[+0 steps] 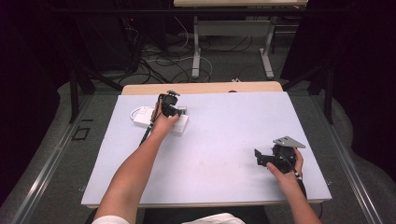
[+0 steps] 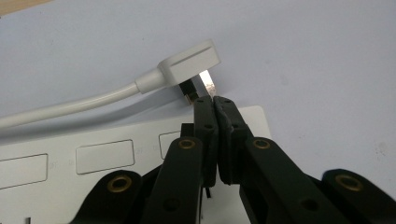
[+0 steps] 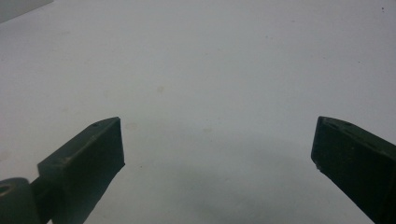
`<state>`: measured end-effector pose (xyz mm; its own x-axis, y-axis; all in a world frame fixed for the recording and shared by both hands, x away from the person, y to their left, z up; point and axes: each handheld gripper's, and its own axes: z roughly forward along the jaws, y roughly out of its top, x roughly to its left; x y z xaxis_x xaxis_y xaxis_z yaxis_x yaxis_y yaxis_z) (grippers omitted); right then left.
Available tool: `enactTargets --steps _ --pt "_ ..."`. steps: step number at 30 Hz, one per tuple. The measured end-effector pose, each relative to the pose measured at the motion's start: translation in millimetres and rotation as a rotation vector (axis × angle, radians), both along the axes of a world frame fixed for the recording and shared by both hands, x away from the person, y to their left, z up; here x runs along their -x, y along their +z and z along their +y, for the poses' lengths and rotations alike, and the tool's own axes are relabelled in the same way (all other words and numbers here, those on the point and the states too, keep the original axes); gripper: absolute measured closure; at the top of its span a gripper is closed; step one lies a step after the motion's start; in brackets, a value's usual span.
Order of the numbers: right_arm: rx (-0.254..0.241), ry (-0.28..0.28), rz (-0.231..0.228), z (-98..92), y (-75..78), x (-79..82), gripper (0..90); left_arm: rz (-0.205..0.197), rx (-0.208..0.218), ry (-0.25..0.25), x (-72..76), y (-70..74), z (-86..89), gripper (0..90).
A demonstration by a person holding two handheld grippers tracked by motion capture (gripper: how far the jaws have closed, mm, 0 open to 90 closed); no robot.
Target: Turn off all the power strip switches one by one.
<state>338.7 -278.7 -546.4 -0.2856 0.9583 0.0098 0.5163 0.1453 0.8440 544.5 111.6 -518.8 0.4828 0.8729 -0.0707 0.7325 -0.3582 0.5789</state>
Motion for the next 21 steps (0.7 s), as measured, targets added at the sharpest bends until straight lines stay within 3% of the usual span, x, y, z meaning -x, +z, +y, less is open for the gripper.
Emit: enactTargets --steps 21 --pt "0.001 -0.004 0.0 -0.7 1.0 1.1 2.0 0.006 0.009 -0.002 0.2 -3.0 1.1 89.8"
